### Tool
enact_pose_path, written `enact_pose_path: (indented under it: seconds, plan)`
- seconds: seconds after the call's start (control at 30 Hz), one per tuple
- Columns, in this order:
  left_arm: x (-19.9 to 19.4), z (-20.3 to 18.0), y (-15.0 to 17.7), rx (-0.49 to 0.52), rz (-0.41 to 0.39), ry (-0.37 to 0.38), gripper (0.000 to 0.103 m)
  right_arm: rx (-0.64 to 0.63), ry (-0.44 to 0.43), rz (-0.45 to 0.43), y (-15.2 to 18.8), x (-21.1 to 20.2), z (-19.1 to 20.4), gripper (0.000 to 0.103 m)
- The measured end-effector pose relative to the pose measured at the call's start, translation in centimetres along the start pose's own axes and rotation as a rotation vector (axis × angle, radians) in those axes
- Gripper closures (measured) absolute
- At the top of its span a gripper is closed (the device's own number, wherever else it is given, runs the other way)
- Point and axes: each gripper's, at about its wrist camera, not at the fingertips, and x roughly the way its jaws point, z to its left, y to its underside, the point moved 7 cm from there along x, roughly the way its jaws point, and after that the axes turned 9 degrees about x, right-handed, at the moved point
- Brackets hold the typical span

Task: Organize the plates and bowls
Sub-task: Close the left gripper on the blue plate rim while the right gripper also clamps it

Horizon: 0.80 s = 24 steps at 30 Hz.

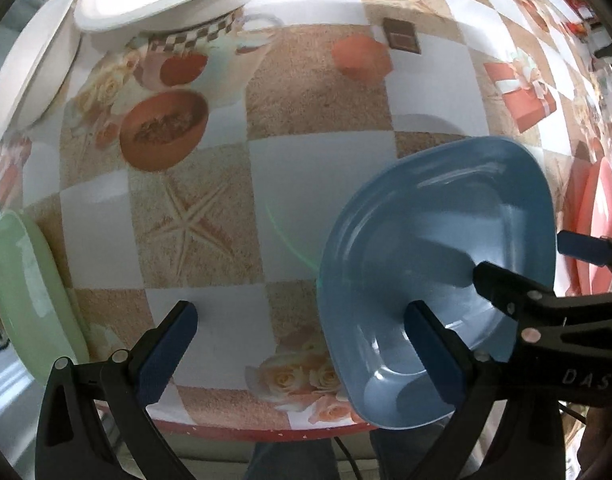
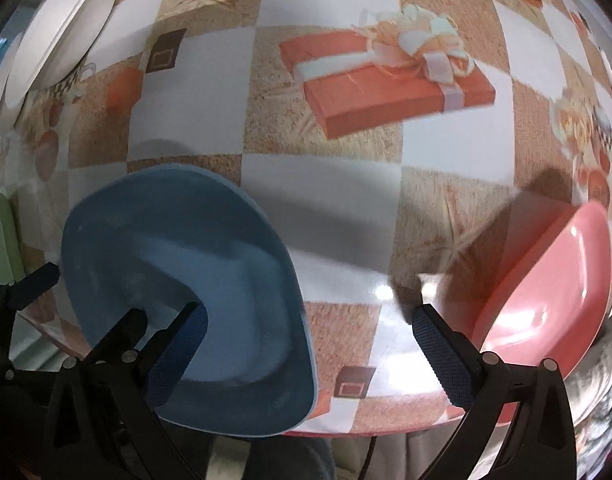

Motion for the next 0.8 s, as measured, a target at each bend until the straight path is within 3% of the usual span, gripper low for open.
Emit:
enact_pose_path:
  seconds: [0.13,0.23,0.27,0.3,0.5,0.73,0.8]
  plan:
    - [-0.3,-0.4,-0.7,0.061,-0.026,-0.018,0.012,0.007,0.001,-0.024,0.5,-0.6,-0.3,0.019]
    - [-0.2,-0.8,-1.5,0.097,-0.042,0.002,0.029,0.008,-0.026,-0.05,0.6,-1.5,-0.5,0.051]
    - [-0.2,-0.9,-1.7,0.105,-0.046,0.005,0.035,0.01,-0.06,-0.046,0.7,-1.7,-0.3,0.072]
    - [-0.1,-0.8,-2.0,0.114,-0.05,0.008,0.044,0.024,-0.091,-0.027,0.9,-1.6,-0.2,0.081]
    - [0.7,2.4,-3.4,0.1,-0.054,0.016,0.061,0.063,-0.128,-0.005,1.5,-1.1,0.3,0.081]
    - [1.9,9.8,-3.1,0.075,-0.065,-0.02,0.062,0.025,-0.151,0.0,2.3,-0.8,4.8,0.081]
    - [3.1,13.4,-3.0,0.063,-0.071,-0.025,0.062,0.012,-0.159,0.004,2.7,-0.7,5.8,0.081]
